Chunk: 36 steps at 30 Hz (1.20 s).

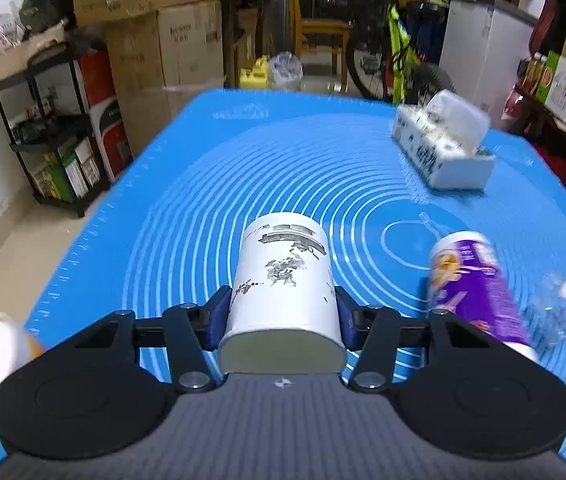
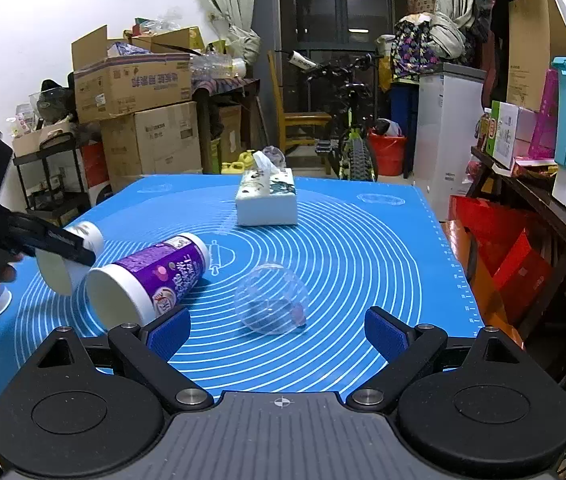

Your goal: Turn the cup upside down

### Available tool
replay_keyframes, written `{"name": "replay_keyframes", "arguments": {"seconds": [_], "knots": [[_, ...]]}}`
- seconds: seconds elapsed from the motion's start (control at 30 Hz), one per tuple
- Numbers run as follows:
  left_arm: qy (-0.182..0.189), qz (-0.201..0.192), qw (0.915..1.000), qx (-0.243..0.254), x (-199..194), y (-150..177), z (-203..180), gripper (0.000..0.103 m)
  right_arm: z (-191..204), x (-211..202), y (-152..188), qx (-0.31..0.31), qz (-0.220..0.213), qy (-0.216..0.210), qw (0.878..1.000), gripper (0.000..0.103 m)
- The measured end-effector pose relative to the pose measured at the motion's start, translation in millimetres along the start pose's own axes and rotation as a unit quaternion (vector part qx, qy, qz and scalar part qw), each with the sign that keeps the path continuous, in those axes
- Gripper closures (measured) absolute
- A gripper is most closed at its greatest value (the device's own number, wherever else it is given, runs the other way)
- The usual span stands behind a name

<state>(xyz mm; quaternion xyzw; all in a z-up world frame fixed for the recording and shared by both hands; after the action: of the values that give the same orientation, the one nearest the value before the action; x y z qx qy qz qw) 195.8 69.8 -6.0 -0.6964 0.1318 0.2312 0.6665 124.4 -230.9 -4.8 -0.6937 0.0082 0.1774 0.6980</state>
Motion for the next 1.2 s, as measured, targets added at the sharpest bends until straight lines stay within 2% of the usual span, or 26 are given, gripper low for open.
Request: {"name": "replay_keyframes", "arguments": {"seconds": [0.17,0.27,0.4,0.6,0.87,1.03,1.07,1.13,1.2], "knots": [[0.028,-0.045,0.9984,0.017,-66,-5,-27,0.048,-3,-13,-3,-0.002,-0.005,0.003,1.000,0.009],[0.053,-0.058,0.9967,0.023,-94,3,-54,0.048,-9,-23,-3,0.001,-0.006,0.010,1.000,0.009],[0.098,-0.043,0.9941,0.019,-110,25,-91,0.048,-17,-34,-1,0.003,0.000,0.022,1.000,0.009],[0.148,-0.008,0.9889,0.014,-98,60,-139,0.048,-35,-44,10,0.010,0.014,0.043,0.999,0.009],[0.138,0.013,0.9902,0.017,-71,87,-160,0.045,-50,-35,28,0.017,0.037,0.053,0.998,0.009],[0.135,0.005,0.9903,0.030,-74,90,-162,0.040,-51,-30,34,0.017,0.044,0.052,0.998,0.009],[0.134,0.007,0.9904,0.032,-74,90,-163,0.038,-51,-30,34,0.018,0.045,0.052,0.997,0.009],[0.129,0.010,0.9910,0.033,-73,91,-164,0.017,-51,-29,34,0.018,0.045,0.051,0.998,0.009],[0.124,0.001,0.9918,0.032,-75,91,-162,0.013,-51,-28,34,0.018,0.045,0.051,0.998,0.009]]}}
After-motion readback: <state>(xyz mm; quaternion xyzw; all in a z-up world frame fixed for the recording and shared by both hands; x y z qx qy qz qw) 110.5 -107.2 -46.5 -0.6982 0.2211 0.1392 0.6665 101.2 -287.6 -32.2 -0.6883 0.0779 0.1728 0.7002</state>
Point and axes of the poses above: each gripper's, at about its wrist camera, not at the fingertips, and x roughly the way its jaws point, z to its left, y to its underside, the point moved 5 cm from there along x, roughly the way its jaws point, and after that the axes turned 14 degrees about -z, right-handed, at the moved point
